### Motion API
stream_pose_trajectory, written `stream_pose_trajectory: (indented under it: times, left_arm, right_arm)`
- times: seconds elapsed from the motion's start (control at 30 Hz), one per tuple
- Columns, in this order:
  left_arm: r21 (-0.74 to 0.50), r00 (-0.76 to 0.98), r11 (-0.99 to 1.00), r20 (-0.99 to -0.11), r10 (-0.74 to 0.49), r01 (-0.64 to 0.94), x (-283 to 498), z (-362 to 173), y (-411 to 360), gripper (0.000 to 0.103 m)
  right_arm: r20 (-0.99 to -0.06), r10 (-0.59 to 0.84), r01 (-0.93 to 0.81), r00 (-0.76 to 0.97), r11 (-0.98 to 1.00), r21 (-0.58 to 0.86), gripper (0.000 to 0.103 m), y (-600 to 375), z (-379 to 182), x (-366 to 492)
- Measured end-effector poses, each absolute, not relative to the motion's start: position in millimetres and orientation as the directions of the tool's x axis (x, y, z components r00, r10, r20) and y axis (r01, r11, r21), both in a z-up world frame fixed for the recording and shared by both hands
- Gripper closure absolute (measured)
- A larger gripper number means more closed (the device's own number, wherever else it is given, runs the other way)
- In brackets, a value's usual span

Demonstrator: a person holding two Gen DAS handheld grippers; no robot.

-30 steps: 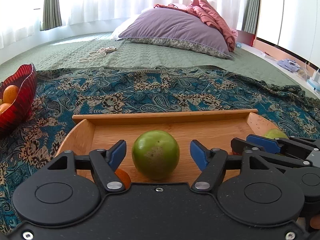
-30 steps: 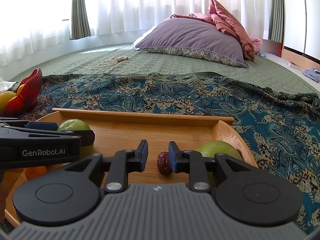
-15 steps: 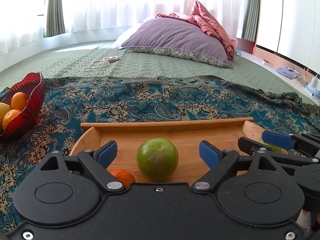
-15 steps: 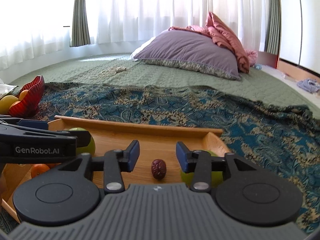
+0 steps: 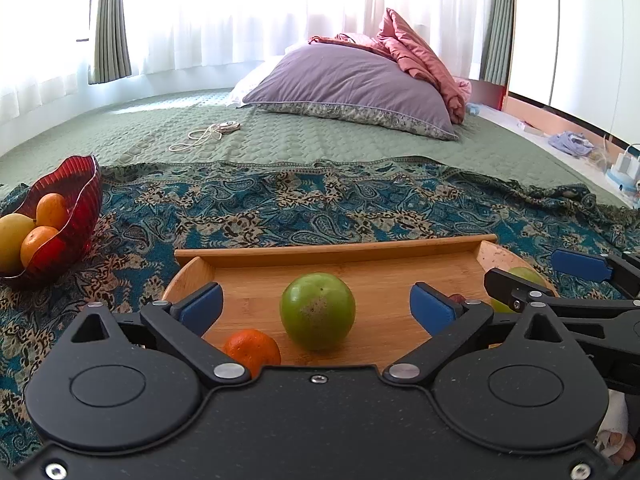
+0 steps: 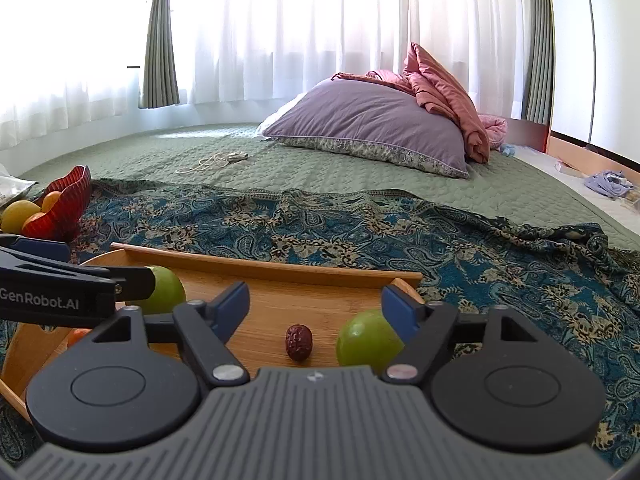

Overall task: Organize fruits
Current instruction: 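Lift both open tools away from the tray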

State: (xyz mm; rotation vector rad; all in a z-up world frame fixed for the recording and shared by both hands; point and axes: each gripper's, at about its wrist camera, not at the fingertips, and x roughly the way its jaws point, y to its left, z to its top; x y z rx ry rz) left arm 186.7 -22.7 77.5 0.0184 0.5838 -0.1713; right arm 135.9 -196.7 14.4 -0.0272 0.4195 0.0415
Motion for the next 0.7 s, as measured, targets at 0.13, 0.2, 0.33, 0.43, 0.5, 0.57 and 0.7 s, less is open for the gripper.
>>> stream_pose_trajectory:
  times: [0.13, 0.2, 0.33, 0.43, 0.5, 0.57, 0.7]
  left_arm:
    - [-0.032, 0.824, 0.987, -0.546, -0.151, 0.159, 181.3, 78.8, -21.3, 0.000]
    - [-0.032, 0.826, 0.988, -0.545, -0.145, 0.152, 179.6, 79.1, -20.7, 0.000]
    - [-0.034, 0.825, 0.989, -0.547, -0.141, 0.147, 175.1, 78.8, -18.7, 0.000]
    - [-0.032, 0.825, 0.989, -0.548, -0.138, 0.145, 172.0, 78.3, -17.8, 0.000]
    - [-0.034, 0.826, 0.989, -0.547, -0.139, 0.144, 168.5, 77.9, -16.4, 0.000]
    - [-0.031, 0.829, 0.990, -0.544, -0.130, 0.135, 164.6, 77.3, -15.6, 0.000]
    - [-0.014, 0.833, 0.993, -0.542, -0.106, 0.118, 157.5, 74.9, -14.0, 0.000]
  right_arm:
    - [-0.405, 0.036, -0.043, 0.914, 0.999, -0.009, 0.013, -199.9, 15.6, 132.6]
    - [-0.403, 0.034, -0.038, 0.914, 0.999, -0.003, 0.012, -201.8, 15.6, 130.6]
    - [-0.399, 0.032, -0.031, 0.916, 0.999, 0.010, 0.007, -205.4, 15.4, 127.4]
    - [-0.396, 0.032, -0.030, 0.918, 0.999, 0.012, 0.003, -207.4, 15.1, 124.5]
    - [-0.393, 0.035, -0.032, 0.919, 0.999, 0.013, 0.002, -207.4, 15.5, 121.9]
    - [-0.390, 0.037, -0.035, 0.920, 0.999, 0.013, 0.000, -207.3, 15.8, 119.1]
    - [-0.383, 0.040, -0.039, 0.923, 0.999, 0.010, 0.000, -207.0, 16.7, 111.9]
